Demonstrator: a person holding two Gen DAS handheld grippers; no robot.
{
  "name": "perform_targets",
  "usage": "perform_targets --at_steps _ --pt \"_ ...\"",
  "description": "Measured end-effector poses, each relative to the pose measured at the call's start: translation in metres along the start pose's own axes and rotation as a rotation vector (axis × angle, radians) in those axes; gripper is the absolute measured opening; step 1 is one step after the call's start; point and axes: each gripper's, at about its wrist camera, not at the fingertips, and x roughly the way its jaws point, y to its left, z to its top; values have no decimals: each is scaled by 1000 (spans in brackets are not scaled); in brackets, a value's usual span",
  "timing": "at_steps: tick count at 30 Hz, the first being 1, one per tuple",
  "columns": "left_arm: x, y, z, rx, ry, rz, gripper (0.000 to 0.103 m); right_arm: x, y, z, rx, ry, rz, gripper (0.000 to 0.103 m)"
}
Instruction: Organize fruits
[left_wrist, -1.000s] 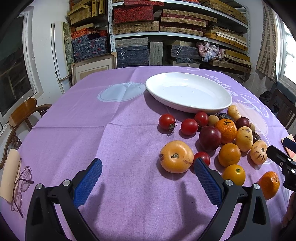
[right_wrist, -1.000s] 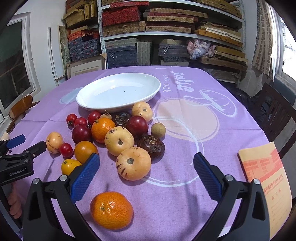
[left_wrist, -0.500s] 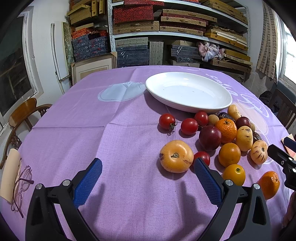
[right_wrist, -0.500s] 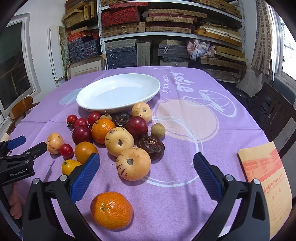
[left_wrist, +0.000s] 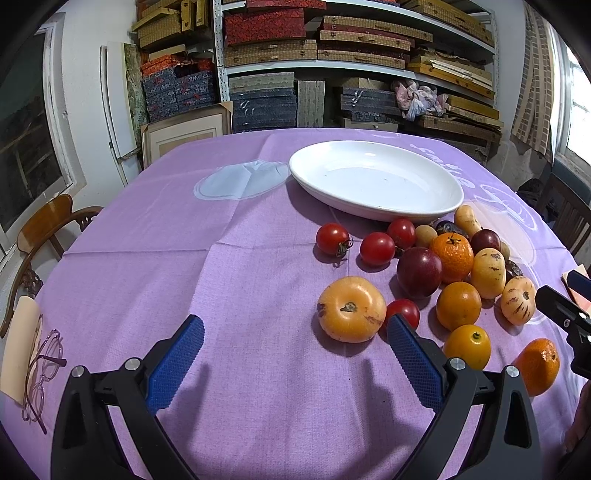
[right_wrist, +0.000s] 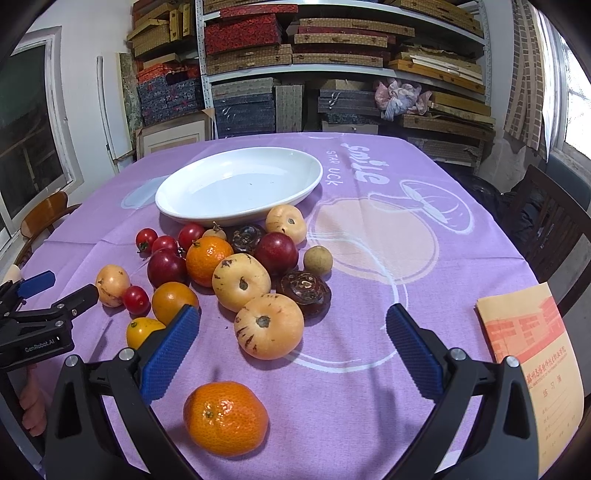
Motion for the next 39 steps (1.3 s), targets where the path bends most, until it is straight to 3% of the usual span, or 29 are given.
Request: perform_targets --at_steps 16,22,27,34,39 --pt "4 -5 -3 14 17 -13 100 2 6 0 5 0 11 99" --pt "6 -12 -3 29 41 -86 100 0 7 0 26 -5 13 99" --pt "14 -17 4 44 33 -66 100 2 10 2 40 -15 26 99" --pt "19 -3 9 -27 30 -41 100 0 5 1 53 -26 44 99" --pt "28 -4 10 -27 66 -40 99 -1 2 0 53 -26 45 99"
